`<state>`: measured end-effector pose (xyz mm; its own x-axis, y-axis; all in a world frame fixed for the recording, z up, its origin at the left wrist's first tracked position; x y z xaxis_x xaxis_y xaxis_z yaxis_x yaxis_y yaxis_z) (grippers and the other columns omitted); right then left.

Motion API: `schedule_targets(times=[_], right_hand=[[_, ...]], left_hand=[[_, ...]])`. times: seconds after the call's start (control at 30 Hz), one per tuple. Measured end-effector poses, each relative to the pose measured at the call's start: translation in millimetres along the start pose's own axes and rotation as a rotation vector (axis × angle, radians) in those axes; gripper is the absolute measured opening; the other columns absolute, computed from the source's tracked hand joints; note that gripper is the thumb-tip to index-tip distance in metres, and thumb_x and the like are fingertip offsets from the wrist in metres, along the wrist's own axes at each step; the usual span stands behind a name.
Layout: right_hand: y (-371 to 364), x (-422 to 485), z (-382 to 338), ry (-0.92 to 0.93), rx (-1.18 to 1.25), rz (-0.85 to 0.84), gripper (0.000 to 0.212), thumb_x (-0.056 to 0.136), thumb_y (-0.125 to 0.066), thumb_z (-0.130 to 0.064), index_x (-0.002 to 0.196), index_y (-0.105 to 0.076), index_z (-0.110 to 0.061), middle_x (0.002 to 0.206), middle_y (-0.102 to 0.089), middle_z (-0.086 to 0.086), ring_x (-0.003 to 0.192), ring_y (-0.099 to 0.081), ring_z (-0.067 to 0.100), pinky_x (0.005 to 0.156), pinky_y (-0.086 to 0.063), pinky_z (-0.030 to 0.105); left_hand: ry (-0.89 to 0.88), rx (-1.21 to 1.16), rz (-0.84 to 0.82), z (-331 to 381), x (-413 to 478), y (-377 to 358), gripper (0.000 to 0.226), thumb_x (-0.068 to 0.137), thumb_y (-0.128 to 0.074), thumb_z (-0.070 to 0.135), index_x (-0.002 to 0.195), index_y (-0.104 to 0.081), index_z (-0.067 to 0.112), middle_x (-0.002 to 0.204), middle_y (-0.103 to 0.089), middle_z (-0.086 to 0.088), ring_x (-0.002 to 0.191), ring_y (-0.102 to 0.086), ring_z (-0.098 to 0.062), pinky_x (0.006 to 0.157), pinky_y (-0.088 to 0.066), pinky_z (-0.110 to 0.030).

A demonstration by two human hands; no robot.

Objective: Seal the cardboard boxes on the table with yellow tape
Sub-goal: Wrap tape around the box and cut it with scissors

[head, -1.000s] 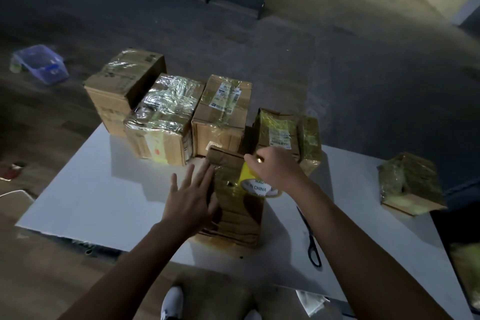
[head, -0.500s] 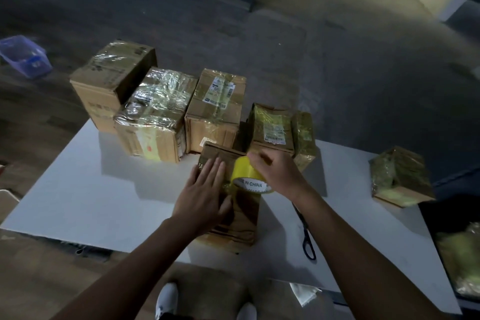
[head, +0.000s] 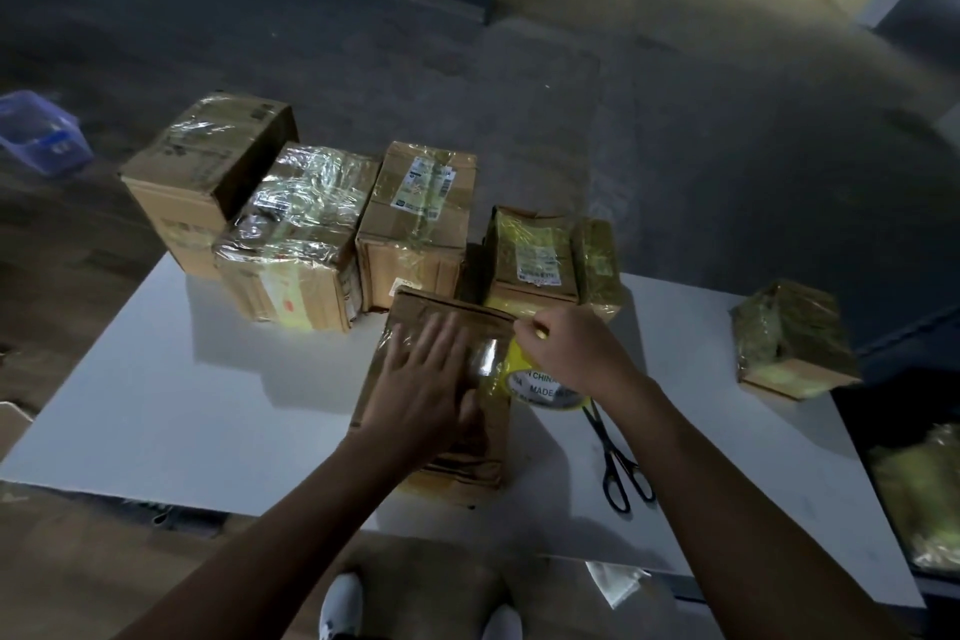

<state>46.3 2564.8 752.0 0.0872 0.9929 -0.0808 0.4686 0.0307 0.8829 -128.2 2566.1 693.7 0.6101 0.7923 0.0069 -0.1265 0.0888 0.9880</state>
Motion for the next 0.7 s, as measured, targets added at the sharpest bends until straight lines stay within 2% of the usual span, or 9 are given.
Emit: schedule_targets(times=[0.13, 0.27, 0.33, 0.4, 0.43, 0.5, 0.57, 0.63, 0.7], right_hand=[[1.5, -0.9, 2.0, 0.003, 0.011, 0.024, 0.049, 0.095, -0.048, -0.04, 0.056, -0.048, -0.01, 0.052, -0.043, 0.005, 0.048, -0.038, 0.016, 0.052, -0.033, 0.03], [0.5, -9.8, 17.2, -0.031, 0.375, -0.006, 0.042, 0.096, -0.054, -0.037, 0.067, -0.062, -0.008, 0.059, -0.051, 0.0, 0.055, -0.048, 0.01, 0.057, -0.037, 0.028], [-0.4, -14.1, 31.5, -0.049, 0.466, 0.029, 0.043, 0.096, -0.056, -0.036, 0.071, -0.064, -0.001, 0.061, -0.051, 0.004, 0.06, -0.049, 0.008, 0.058, -0.037, 0.027], [-2.3, -18.7, 46.6, -0.065, 0.419, 0.047, 0.044, 0.095, -0.058, -0.034, 0.074, -0.063, 0.004, 0.059, -0.047, 0.01, 0.058, -0.045, 0.007, 0.056, -0.034, 0.028], [-4.1, -20.0, 52.3, -0.066, 0.384, 0.037, 0.043, 0.094, -0.059, -0.034, 0.073, -0.062, 0.004, 0.057, -0.045, 0.007, 0.055, -0.041, 0.007, 0.054, -0.033, 0.027], [-7.7, -20.4, 60.4, -0.057, 0.324, 0.02, 0.043, 0.094, -0.058, -0.034, 0.066, -0.059, -0.001, 0.055, -0.041, 0.0, 0.05, -0.036, 0.006, 0.051, -0.029, 0.025], [-11.1, -19.2, 68.9, -0.009, 0.208, 0.045, 0.047, 0.093, -0.059, -0.029, 0.053, -0.044, -0.012, 0.051, -0.033, 0.0, 0.048, -0.029, 0.009, 0.048, -0.023, 0.027], [-18.7, -19.0, 82.2, 0.002, 0.059, 0.029, 0.053, 0.092, -0.06, -0.026, 0.049, -0.032, -0.017, 0.048, -0.028, 0.0, 0.048, -0.028, 0.015, 0.05, -0.022, 0.032], [-28.1, -21.5, 96.2, -0.062, 0.02, -0.006, 0.049, 0.092, -0.06, -0.027, 0.049, -0.036, -0.017, 0.047, -0.03, -0.001, 0.048, -0.031, 0.018, 0.051, -0.023, 0.03]], left_hand=[[-0.046, -0.059, -0.048, 21.7, 6.3, -15.5, 0.087, 0.083, 0.003, 0.065, 0.152, 0.007, 0.012, 0.157, 0.013, -0.005, 0.148, 0.012, -0.02, 0.118, 0.01, -0.045], [-0.036, -0.039, -0.051, 17.5, 6.3, -20.5, 0.09, 0.084, -0.001, 0.067, 0.154, -0.003, 0.01, 0.161, 0.002, -0.007, 0.149, 0.005, -0.021, 0.117, 0.01, -0.044], [-0.037, -0.038, -0.046, 16.4, 6.3, -21.6, 0.089, 0.085, -0.004, 0.068, 0.154, -0.009, 0.01, 0.161, -0.003, -0.007, 0.149, 0.003, -0.02, 0.117, 0.008, -0.044], [-0.044, -0.045, -0.049, 17.5, 5.8, -22.6, 0.089, 0.086, -0.005, 0.069, 0.153, -0.01, 0.01, 0.16, -0.003, -0.007, 0.148, 0.003, -0.02, 0.117, 0.007, -0.044], [-0.045, -0.038, -0.054, 17.7, 5.4, -22.5, 0.089, 0.086, -0.003, 0.069, 0.152, -0.008, 0.01, 0.16, -0.001, -0.006, 0.147, 0.005, -0.019, 0.116, 0.009, -0.044], [-0.044, -0.021, -0.07, 17.4, 6.0, -22.6, 0.089, 0.084, 0.001, 0.07, 0.152, -0.001, 0.012, 0.158, 0.008, -0.004, 0.146, 0.012, -0.018, 0.116, 0.013, -0.042], [-0.037, -0.034, -0.078, 16.3, 7.4, -21.0, 0.093, 0.082, 0.004, 0.072, 0.153, -0.001, 0.013, 0.158, 0.009, -0.003, 0.145, 0.015, -0.017, 0.115, 0.015, -0.041], [-0.046, -0.016, -0.102, 16.6, 7.6, -22.3, 0.099, 0.077, 0.016, 0.076, 0.153, 0.001, 0.014, 0.159, 0.01, -0.003, 0.146, 0.015, -0.017, 0.116, 0.015, -0.042], [-0.052, 0.001, -0.105, 17.1, 7.7, -23.3, 0.102, 0.073, 0.024, 0.075, 0.153, 0.003, 0.015, 0.16, 0.01, -0.003, 0.147, 0.015, -0.017, 0.119, 0.011, -0.044]])
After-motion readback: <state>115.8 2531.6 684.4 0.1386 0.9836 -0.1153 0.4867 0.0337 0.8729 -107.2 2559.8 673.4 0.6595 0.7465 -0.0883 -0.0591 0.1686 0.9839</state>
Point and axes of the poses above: each hand's wrist, its own x-axis towards the middle knuckle, its own y-axis out of the back of the hand, z = x × y, the point moved 4 cm from there along x, towards the middle knuckle
